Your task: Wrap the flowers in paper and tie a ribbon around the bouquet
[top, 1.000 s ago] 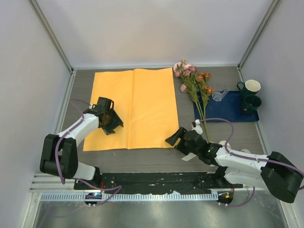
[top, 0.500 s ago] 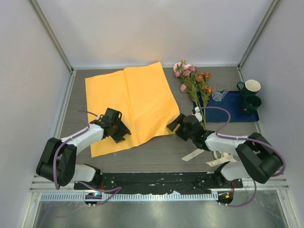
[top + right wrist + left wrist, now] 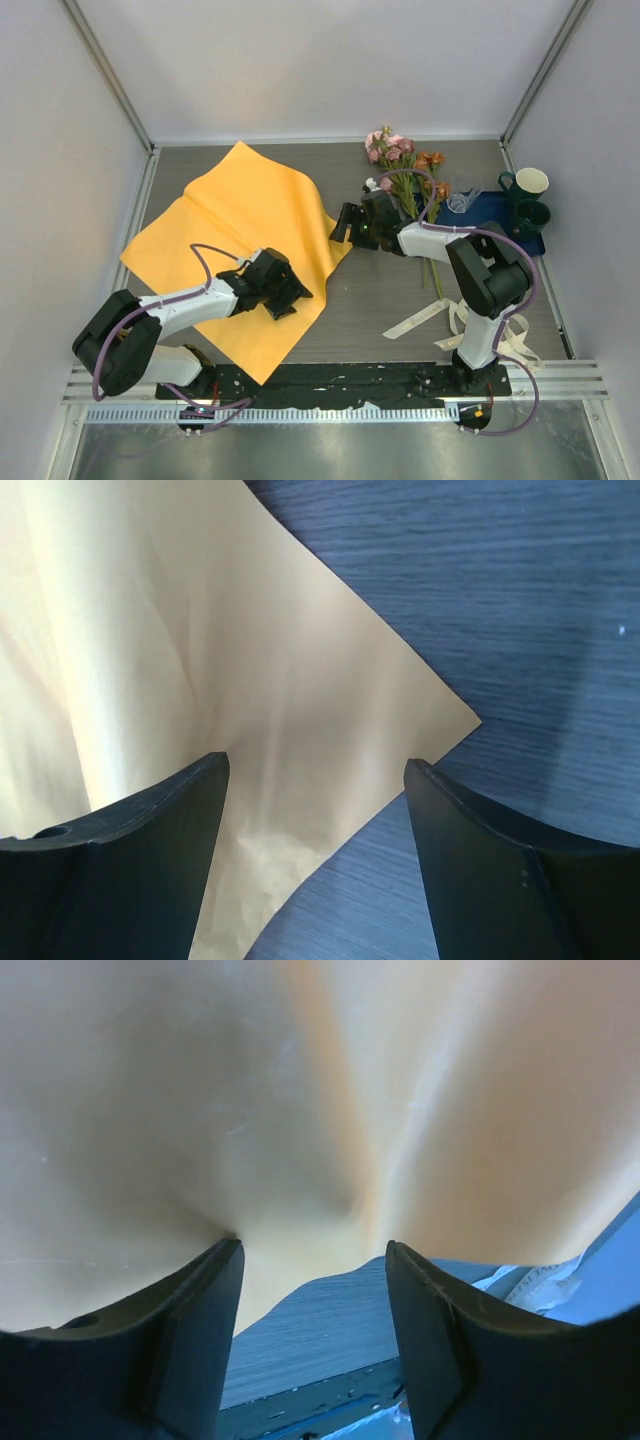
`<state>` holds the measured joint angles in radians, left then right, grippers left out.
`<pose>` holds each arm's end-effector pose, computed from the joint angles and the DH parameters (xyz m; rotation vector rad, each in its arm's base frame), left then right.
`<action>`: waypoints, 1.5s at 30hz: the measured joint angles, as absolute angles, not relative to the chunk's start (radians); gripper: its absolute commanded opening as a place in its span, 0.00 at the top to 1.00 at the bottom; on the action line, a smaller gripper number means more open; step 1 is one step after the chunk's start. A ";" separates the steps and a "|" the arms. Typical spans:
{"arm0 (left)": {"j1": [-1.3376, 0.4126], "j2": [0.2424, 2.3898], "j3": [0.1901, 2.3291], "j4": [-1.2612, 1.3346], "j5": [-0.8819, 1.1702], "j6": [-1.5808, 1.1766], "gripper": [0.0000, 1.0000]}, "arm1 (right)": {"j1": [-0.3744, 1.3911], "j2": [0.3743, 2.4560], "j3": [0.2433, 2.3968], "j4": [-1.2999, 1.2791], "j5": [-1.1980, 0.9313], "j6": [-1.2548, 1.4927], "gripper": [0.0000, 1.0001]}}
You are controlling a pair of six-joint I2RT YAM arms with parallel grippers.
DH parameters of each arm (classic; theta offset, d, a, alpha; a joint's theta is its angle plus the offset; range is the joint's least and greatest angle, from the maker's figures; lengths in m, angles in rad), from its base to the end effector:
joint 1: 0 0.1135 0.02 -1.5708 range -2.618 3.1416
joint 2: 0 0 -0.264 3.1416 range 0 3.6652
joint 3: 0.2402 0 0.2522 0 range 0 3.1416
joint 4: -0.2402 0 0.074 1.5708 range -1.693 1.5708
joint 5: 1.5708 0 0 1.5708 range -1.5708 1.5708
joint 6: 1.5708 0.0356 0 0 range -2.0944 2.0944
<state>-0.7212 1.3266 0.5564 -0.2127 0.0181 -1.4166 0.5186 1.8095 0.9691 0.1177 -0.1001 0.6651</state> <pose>0.1757 -0.1554 0.1510 -0.9394 2.6143 -0.7493 0.3219 0.1878 0.1552 0.1214 2.3953 0.7036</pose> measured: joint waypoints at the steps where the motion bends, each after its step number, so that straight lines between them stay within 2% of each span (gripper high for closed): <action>1: -0.727 1.327 0.565 -0.222 0.009 -1.409 0.27 | 0.516 1.817 0.987 0.098 -0.100 0.648 0.21; 4: -0.720 1.326 0.598 -0.271 -0.012 -1.378 0.20 | 0.506 1.852 1.071 -0.001 -0.080 0.579 0.21; 8: -0.639 1.306 0.650 -0.343 -0.004 -1.304 0.14 | 0.491 1.873 1.161 -0.160 0.057 0.486 0.19; 12: -0.520 1.229 0.694 -0.376 0.012 -1.229 0.16 | 0.480 1.827 1.143 -0.254 0.126 0.445 0.18; 16: -0.400 1.227 0.719 -0.374 0.054 -1.162 0.18 | 0.475 1.668 1.023 -0.314 0.145 0.422 0.18; 22: -0.379 1.467 0.808 -0.352 0.170 -1.069 0.16 | 0.345 1.577 1.026 -0.379 0.216 0.374 0.30; 25: -0.384 1.606 0.898 -0.340 0.214 -1.042 0.18 | 0.253 1.577 1.029 -0.408 0.274 0.361 0.44; 26: -0.385 1.634 0.916 -0.333 0.223 -1.041 0.18 | 0.230 1.577 1.029 -0.418 0.288 0.354 0.53; 29: -0.387 1.665 0.932 -0.322 0.232 -1.041 0.19 | 0.200 1.577 1.028 -0.435 0.305 0.332 0.68; 39: -0.448 1.607 0.938 -0.353 0.233 -1.036 0.18 | 0.200 1.561 0.918 -0.397 0.232 0.288 0.68; 40: -0.453 1.592 0.947 -0.359 0.233 -1.034 0.18 | 0.200 1.560 0.907 -0.392 0.223 0.286 0.68; 42: -0.451 1.566 0.985 -0.363 0.232 -1.027 0.19 | 0.200 1.543 0.888 -0.372 0.199 0.281 0.77; 45: -0.450 1.562 0.993 -0.355 0.246 -1.019 0.18 | 0.200 1.540 0.889 -0.352 0.186 0.265 0.77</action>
